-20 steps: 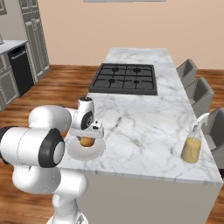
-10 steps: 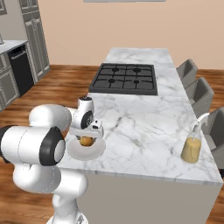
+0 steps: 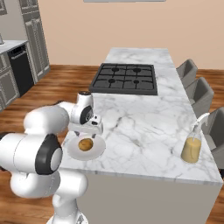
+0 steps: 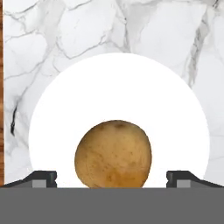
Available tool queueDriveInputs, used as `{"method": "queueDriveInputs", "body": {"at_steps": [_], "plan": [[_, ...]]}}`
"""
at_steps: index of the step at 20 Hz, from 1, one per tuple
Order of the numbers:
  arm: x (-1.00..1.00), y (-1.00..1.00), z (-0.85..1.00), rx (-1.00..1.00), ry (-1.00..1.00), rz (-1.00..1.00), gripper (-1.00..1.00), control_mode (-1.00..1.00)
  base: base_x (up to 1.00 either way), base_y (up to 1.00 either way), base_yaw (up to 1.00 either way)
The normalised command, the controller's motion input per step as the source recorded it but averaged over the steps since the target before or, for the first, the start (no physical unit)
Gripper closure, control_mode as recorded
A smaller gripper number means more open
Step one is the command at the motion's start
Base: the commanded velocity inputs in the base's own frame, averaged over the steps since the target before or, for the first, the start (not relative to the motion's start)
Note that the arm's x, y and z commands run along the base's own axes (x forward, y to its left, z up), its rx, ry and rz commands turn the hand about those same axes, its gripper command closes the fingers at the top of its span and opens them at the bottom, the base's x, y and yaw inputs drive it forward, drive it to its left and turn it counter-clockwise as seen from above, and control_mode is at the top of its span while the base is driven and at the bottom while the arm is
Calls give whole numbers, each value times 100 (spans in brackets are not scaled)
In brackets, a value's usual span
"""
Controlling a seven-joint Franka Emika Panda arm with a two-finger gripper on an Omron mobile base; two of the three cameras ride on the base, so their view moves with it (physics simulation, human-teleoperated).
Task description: Pick the potato from the microwave and place it on plate located on the counter.
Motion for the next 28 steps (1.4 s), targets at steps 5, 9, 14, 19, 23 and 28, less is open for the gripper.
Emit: {"method": "queueDriveInputs", "body": {"at_steps": [5,9,14,19,23,28], "plan": [[-4,0,61,2,-4,-2,-100,-100,0,0,0],[-6,0,67,1,-6,-3,-100,-100,0,0,0],[-20,0,70,0,-11,-3,-100,-100,0,0,0],[-38,0,61,0,-11,0,-100,-100,0,0,0],[-33,0,64,0,-7,0,-100,-100,0,0,0],[-31,0,61,0,-7,0,-100,-100,0,0,0]]}}
